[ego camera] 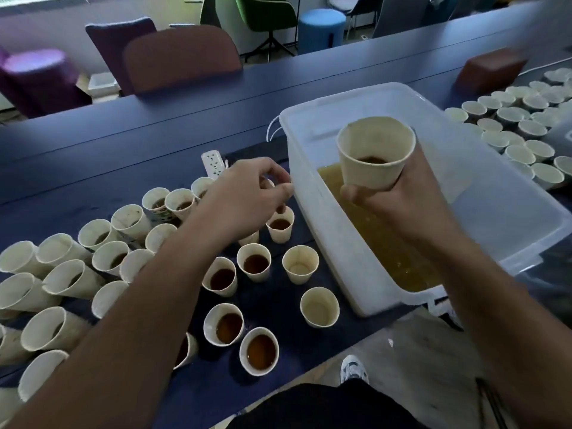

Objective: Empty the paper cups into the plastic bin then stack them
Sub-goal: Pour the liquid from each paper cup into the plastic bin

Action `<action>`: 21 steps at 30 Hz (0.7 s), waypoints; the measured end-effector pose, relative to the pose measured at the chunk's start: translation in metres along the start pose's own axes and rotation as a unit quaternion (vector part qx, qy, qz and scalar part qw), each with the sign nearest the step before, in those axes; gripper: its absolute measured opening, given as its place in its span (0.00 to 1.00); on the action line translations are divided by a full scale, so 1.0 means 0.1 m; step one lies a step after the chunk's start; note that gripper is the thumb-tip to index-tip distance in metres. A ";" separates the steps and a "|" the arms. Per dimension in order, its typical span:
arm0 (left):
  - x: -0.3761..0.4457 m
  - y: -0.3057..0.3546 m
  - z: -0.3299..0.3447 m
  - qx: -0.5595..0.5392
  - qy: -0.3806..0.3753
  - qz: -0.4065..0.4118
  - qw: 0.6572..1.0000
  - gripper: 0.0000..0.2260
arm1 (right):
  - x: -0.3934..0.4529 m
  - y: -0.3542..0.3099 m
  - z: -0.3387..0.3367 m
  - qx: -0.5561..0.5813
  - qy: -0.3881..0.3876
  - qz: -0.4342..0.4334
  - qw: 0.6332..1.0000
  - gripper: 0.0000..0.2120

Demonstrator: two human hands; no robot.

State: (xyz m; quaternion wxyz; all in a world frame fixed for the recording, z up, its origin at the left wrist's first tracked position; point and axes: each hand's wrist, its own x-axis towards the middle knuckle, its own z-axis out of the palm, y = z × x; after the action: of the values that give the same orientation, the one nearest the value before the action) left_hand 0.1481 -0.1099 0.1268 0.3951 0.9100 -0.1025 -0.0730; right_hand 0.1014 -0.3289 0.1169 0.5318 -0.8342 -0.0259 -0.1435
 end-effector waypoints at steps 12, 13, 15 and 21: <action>0.05 -0.08 0.78 0.053 -0.017 0.049 0.997 0.19 | 0.18 0.80 -0.58 -0.270 -0.156 0.088 0.946 0.33; 0.06 -0.08 0.82 0.055 -0.016 0.053 0.997 0.21 | 0.17 0.84 -0.60 -0.285 -0.166 0.093 0.939 0.32; 0.07 -0.09 0.88 0.052 -0.020 0.056 0.997 0.23 | 0.16 0.90 -0.62 -0.309 -0.175 0.091 0.930 0.31; 0.09 -0.11 0.96 0.076 -0.020 0.057 0.995 0.29 | 0.16 1.01 -0.65 -0.356 -0.181 0.110 0.910 0.33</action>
State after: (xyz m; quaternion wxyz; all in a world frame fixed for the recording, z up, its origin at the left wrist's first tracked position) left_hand 0.1378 -0.1726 0.0535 0.3259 0.9285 -0.1675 -0.0605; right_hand 0.1233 -0.4325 0.0577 0.1981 -0.9774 0.0232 0.0702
